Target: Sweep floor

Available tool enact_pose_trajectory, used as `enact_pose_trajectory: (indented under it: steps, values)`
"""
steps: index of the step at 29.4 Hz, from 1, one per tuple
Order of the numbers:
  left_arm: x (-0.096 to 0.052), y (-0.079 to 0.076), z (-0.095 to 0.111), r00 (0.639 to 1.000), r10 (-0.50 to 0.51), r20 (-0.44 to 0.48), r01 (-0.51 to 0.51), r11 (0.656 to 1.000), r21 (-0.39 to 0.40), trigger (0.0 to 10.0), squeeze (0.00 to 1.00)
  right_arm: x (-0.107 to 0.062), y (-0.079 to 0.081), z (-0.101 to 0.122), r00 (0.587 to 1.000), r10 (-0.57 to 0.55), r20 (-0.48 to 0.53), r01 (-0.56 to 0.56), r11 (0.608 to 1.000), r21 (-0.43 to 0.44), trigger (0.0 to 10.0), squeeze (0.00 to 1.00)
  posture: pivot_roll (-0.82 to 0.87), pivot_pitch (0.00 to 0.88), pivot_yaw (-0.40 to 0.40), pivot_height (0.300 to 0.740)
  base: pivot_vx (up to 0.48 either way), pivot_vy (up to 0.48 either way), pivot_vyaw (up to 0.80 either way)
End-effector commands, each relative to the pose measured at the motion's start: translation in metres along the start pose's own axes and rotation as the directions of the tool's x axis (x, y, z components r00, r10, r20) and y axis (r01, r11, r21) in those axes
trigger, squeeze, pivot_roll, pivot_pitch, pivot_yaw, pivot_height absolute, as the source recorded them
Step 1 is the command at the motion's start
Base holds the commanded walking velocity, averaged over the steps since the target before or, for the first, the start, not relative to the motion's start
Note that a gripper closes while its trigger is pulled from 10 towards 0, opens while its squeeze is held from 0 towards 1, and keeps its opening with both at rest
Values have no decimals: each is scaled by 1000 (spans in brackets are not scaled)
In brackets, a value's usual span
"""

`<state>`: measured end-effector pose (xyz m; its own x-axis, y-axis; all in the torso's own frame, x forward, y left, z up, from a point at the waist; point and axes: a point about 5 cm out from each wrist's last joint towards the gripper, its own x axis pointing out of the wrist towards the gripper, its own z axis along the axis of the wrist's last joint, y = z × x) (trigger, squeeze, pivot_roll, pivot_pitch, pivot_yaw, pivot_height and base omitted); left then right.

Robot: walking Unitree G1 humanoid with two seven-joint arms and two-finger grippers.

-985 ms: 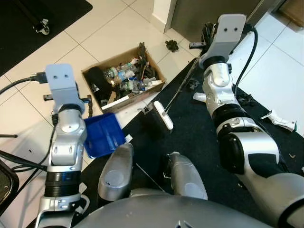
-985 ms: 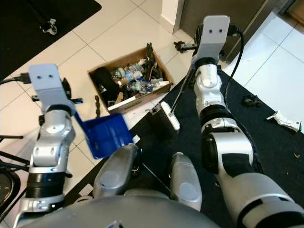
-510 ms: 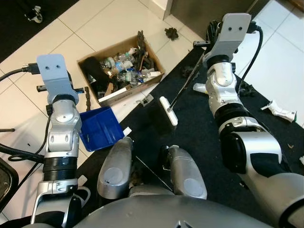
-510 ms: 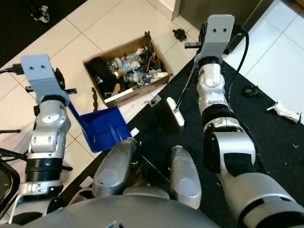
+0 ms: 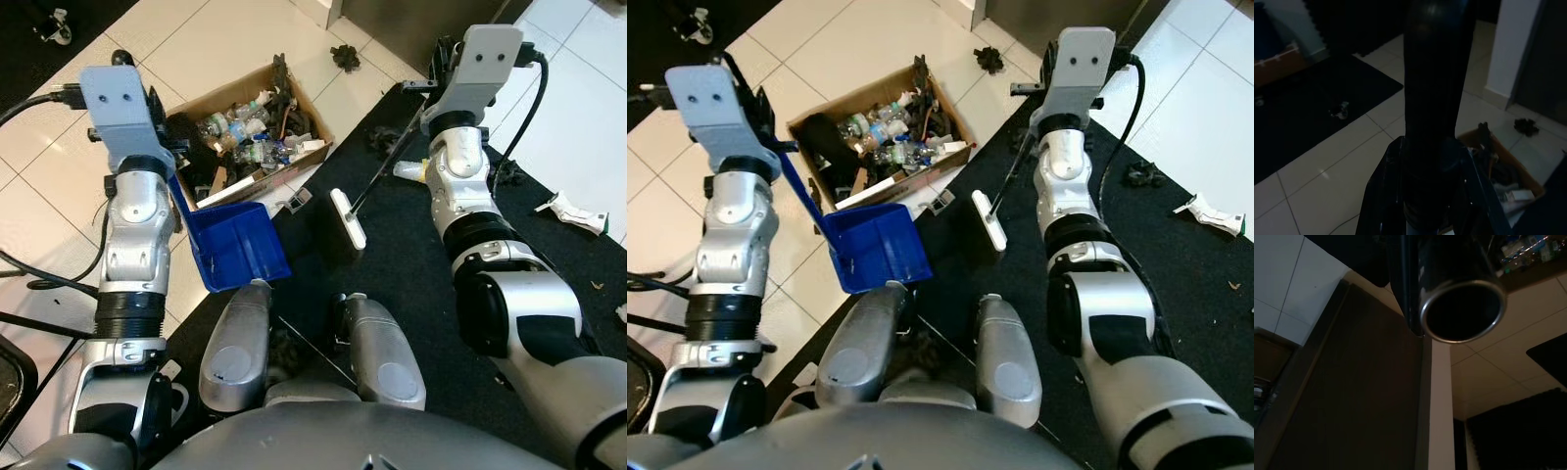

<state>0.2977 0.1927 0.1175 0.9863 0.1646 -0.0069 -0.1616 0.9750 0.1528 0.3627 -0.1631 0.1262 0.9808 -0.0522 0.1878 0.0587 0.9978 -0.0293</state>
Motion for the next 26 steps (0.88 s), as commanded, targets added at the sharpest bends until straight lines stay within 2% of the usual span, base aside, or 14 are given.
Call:
enact_pose_trajectory:
  steps: [1,8,11,12,16,21,26]
  values:
    - [-2,1,-6,1000,10,14,-11,997,70,10000,0,1,-4,5,999,-16,37,16,1000,1,10000,0,262,182,-19,740,0,0,0]
    - [-7,-7,-25,999,39,23,-42,986,164,10000,0,0,-5,4,999,-11,35,11,1000,-7,10000,0,245,211,-35,740,0,0,0]
    - [-5,-8,-30,997,68,33,-73,982,174,10000,0,0,-4,5,999,-6,37,6,1000,-9,10000,0,232,219,-41,740,0,0,0]
    - [-1,-7,-34,994,109,4,-109,983,145,10000,0,0,-4,5,999,-2,39,2,1000,-10,10000,0,230,219,-43,740,0,0,0]
    - [2,-5,-37,989,151,4,-150,979,139,10000,0,0,-4,5,999,1,40,0,1000,-14,10000,0,219,220,-49,740,0,0,0]
    - [7,-4,-31,982,183,41,-187,974,127,10000,0,0,-6,5,999,2,42,-1,1000,-18,10000,0,209,220,-55,740,0,0,0]
    - [20,-6,-10,970,206,128,-218,971,94,10000,0,-1,-8,5,999,10,37,-9,1000,-28,10000,0,195,229,-70,740,0,0,0]
